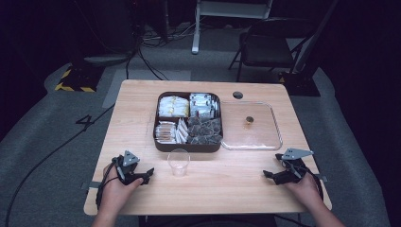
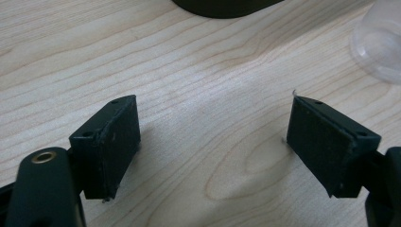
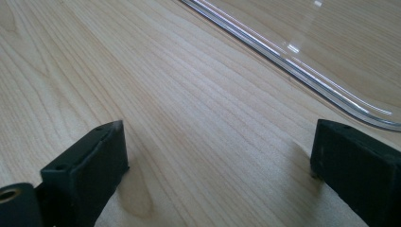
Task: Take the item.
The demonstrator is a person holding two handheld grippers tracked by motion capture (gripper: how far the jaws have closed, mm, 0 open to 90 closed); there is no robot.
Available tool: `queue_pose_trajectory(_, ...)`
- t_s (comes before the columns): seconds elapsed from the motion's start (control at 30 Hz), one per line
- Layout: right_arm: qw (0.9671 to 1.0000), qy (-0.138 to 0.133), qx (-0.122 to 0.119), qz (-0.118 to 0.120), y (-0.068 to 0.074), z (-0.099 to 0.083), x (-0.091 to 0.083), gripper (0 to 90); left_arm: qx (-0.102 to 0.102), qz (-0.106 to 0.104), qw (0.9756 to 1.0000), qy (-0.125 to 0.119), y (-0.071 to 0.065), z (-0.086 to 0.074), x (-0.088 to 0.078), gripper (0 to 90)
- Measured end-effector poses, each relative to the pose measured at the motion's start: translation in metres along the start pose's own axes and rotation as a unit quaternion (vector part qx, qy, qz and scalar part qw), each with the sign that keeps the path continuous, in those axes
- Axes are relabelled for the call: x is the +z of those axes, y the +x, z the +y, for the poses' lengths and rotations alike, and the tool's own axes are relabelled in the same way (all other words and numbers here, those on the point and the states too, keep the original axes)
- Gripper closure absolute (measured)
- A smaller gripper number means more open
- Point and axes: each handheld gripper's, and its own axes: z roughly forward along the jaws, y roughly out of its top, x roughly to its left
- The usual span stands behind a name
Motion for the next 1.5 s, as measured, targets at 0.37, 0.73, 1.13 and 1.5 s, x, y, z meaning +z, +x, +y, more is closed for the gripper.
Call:
queue_pose_trajectory(0.37, 1.0, 0.0, 0.0, 0.001, 0.0, 0.0, 0.0, 4.4, 0.007, 0.006, 1.0, 0.002, -0.001, 0.0, 0.0, 18.7)
queue_pose_trajectory(0.73, 1.0, 0.005, -0.006, 0.006, 0.003, -0.001, 0.0, 0.8, -0.004, -0.012, 0.9999, 0.002, 0.003, 0.002, -0.008, 29.7)
queue_pose_trajectory(1.13, 1.0, 0.003, 0.0, 0.002, 0.003, 0.0, 0.0, 2.0, 0.007, -0.037, 0.9985, -0.041, -0.001, 0.054, -0.036, 30.2)
queue_pose_trajectory(1.5, 1.0, 0.003, -0.003, 0.005, 0.002, -0.001, 0.0, 2.0, 0.021, -0.04, 0.997, -0.063, 0.018, 0.116, -0.031, 31.1)
